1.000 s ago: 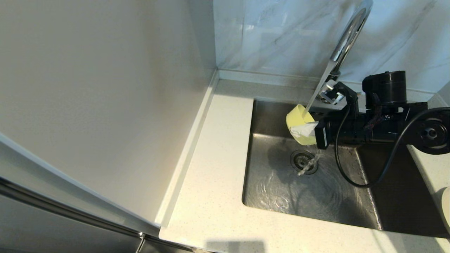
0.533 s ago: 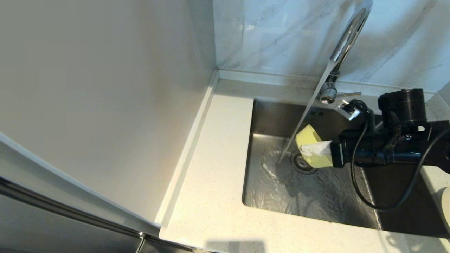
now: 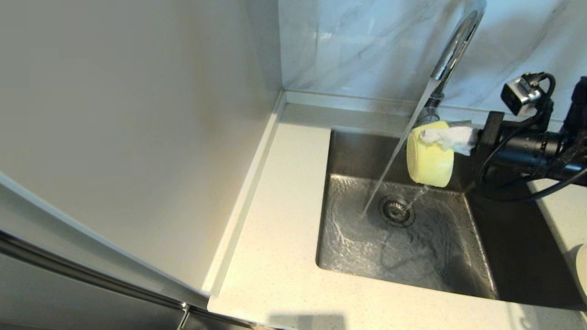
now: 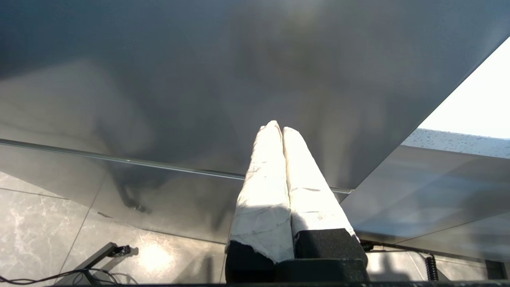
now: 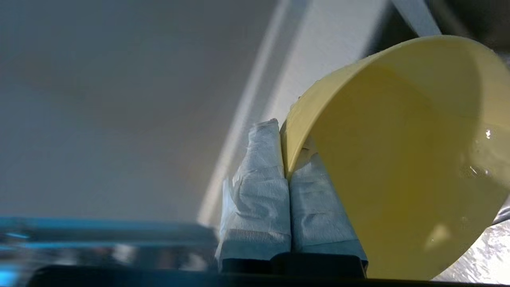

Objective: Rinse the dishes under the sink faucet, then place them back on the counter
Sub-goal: Rinse the bowl

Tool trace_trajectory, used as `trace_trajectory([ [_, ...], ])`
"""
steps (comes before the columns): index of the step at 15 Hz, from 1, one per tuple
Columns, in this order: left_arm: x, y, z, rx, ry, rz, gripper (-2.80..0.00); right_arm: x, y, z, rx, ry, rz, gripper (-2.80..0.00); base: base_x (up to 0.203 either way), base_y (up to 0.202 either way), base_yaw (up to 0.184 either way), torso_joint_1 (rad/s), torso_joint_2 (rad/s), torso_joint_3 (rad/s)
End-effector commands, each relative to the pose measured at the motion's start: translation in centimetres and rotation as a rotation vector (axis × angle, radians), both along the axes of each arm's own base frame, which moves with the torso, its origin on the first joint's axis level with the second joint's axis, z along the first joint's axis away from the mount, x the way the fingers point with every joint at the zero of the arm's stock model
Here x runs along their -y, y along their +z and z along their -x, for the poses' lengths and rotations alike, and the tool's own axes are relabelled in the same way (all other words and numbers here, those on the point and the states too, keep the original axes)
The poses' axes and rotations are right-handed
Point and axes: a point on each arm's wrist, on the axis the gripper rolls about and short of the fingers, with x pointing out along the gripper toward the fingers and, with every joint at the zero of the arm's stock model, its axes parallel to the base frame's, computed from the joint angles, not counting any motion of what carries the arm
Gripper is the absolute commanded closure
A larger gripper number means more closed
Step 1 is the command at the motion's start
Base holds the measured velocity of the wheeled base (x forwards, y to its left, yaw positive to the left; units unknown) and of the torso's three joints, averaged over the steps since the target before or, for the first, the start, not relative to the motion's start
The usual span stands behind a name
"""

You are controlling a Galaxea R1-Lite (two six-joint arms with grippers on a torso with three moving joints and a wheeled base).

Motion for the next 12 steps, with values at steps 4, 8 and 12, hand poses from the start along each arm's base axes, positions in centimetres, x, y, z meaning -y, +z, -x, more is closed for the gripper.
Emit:
trace_trajectory([
  [4,0.0,0.0,0.0,0.000,0.000,0.000,0.00,2.6,0.3,0.7,-0.093,-0.012,-0.335,0.00,0.000,0.000,0.000,0.000,0.00,0.000],
  [8,0.0,0.0,0.0,0.000,0.000,0.000,0.00,3.3,-4.8,0.8,-0.173,0.009,-0.422,0.00,0.000,0.000,0.000,0.000,0.00,0.000],
  [12,0.0,0.0,0.0,0.000,0.000,0.000,0.00,3.7,-1.0,1.8,-0.007,0.075,-0.390,0.00,0.000,0.000,0.000,0.000,0.00,0.000],
])
